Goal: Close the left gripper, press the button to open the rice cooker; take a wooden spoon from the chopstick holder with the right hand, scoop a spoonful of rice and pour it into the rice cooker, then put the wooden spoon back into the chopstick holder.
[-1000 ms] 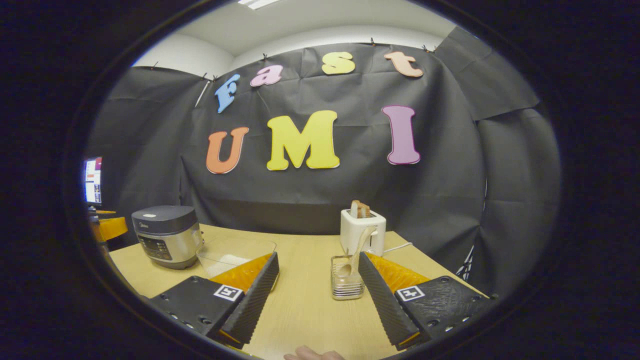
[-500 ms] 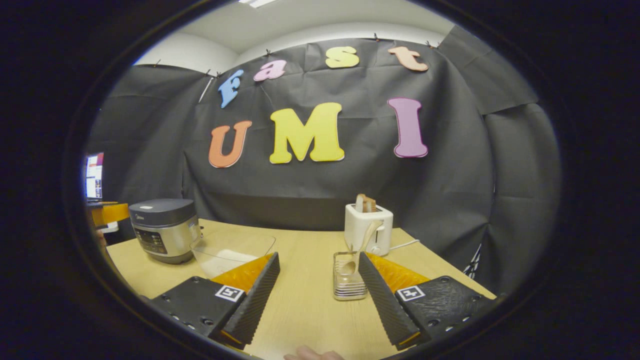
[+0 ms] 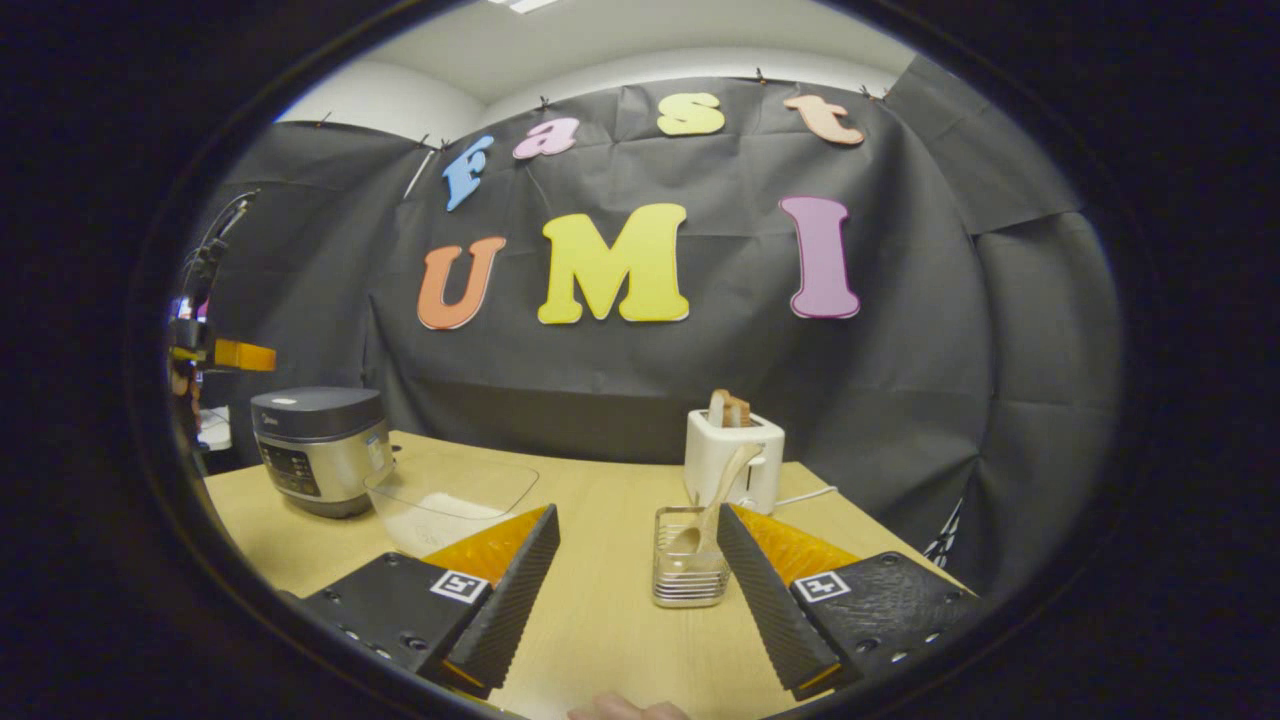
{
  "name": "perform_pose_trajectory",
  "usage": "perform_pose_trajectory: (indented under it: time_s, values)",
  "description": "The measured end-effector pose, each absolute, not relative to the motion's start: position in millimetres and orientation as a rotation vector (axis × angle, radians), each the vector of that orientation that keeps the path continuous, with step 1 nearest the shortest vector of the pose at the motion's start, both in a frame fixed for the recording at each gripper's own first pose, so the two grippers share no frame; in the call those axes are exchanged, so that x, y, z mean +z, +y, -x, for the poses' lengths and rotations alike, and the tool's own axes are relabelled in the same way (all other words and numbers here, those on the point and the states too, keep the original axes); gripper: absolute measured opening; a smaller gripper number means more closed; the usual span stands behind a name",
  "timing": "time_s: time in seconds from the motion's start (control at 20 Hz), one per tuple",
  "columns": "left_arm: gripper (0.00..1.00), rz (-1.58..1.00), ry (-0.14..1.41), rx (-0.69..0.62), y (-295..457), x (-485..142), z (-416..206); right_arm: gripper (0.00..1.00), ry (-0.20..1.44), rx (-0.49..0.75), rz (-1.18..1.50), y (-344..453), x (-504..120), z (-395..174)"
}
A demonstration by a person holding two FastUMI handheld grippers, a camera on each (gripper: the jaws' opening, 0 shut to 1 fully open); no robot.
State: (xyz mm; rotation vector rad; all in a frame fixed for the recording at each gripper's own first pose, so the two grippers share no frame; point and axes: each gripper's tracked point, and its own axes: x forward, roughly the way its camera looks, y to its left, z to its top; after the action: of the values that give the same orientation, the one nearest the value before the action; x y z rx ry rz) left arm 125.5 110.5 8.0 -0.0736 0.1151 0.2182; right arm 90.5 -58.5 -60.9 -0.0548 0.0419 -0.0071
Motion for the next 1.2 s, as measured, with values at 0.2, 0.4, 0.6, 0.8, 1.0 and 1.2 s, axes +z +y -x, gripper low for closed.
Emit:
perform_pose_trajectory:
  time_s: [0.2,0.4,0.6,0.8,1.0,1.2]
  values:
    - [0.31,0.051,0.153,0.191,115.2,5.2,-146.4,0.95,0.019,-0.025,0.072,-64.8,-56.0,-87.1]
    - [0.05,0.046,0.214,0.116,109.4,-11.7,-162.2,0.97,0.010,0.008,0.049,-54.5,-52.3,-81.6]
    - [0.03,0.038,0.282,0.164,132.4,-31.5,-171.5,0.97,-0.012,0.061,0.055,-36.2,-44.8,-72.4]
    - [0.02,0.053,0.335,0.162,136.2,-42.2,-166.7,0.95,-0.045,0.073,0.071,-30.1,-37.2,-65.9]
    - [0.03,0.113,0.358,0.140,139.2,-43.6,-167.6,0.96,-0.052,0.085,0.052,-29.6,-32.1,-60.8]
    - [0.03,0.252,0.388,0.071,137.3,-47.1,-165.4,0.96,-0.084,0.075,0.039,-36.3,-17.2,-52.2]
